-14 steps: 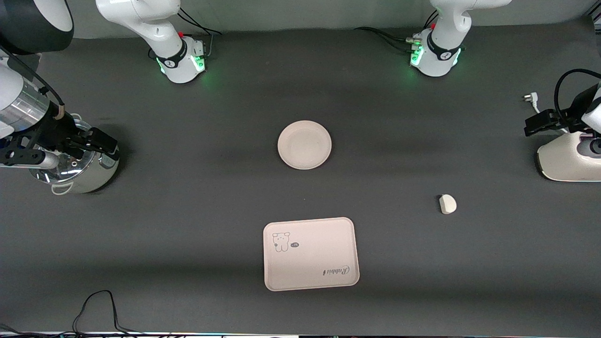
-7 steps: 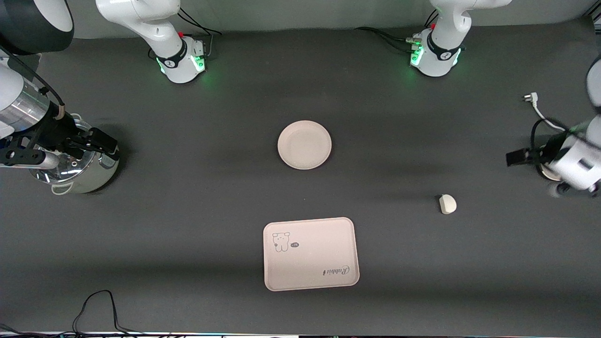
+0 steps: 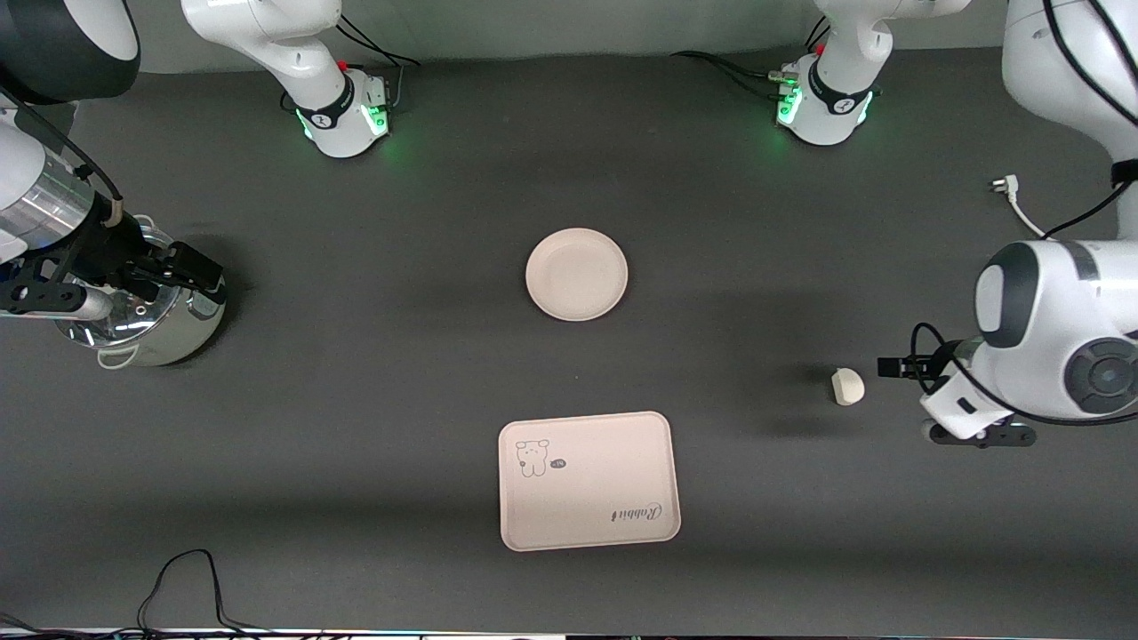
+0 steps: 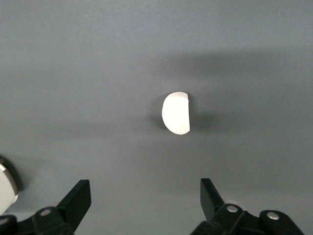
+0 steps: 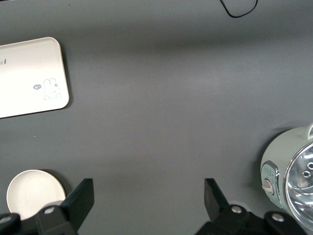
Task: Place bun in plate and plate on tray
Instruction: 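Reach the left gripper down and grasp the white bun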
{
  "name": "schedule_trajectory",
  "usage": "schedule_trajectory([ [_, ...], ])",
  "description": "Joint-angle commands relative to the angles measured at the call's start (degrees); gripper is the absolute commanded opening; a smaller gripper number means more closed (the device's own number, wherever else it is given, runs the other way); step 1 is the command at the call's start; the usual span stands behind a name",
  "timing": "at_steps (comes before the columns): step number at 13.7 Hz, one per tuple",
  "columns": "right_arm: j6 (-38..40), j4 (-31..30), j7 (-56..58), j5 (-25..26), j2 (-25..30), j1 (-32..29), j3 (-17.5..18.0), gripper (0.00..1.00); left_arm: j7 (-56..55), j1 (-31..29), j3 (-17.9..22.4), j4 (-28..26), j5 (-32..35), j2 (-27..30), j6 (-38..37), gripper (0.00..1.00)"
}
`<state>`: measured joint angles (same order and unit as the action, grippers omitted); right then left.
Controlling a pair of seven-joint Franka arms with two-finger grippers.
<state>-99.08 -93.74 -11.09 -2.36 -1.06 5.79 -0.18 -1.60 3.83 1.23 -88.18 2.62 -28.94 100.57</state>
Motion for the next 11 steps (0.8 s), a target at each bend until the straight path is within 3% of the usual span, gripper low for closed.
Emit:
schedule_trajectory([
  [1,-0.68,0.49,-0.33,-1.25,-0.17,0.71,0.09,1.0,-0.42,0.83,0.52,-4.87,-0.25,0.11,5.92,1.0],
  [5,-0.07,0.05,-0.51,-3.26,-0.43,2.56,0.09,1.0,-0.68,1.88,0.52,-9.46,0.01,-1.56,13.77,1.0],
  [11,3.36,-0.04,-0.6,-15.73,-2.8,2.74,0.09,1.0,-0.33,1.61,0.52,-16.49,0.28,-2.17,25.88,1.0],
])
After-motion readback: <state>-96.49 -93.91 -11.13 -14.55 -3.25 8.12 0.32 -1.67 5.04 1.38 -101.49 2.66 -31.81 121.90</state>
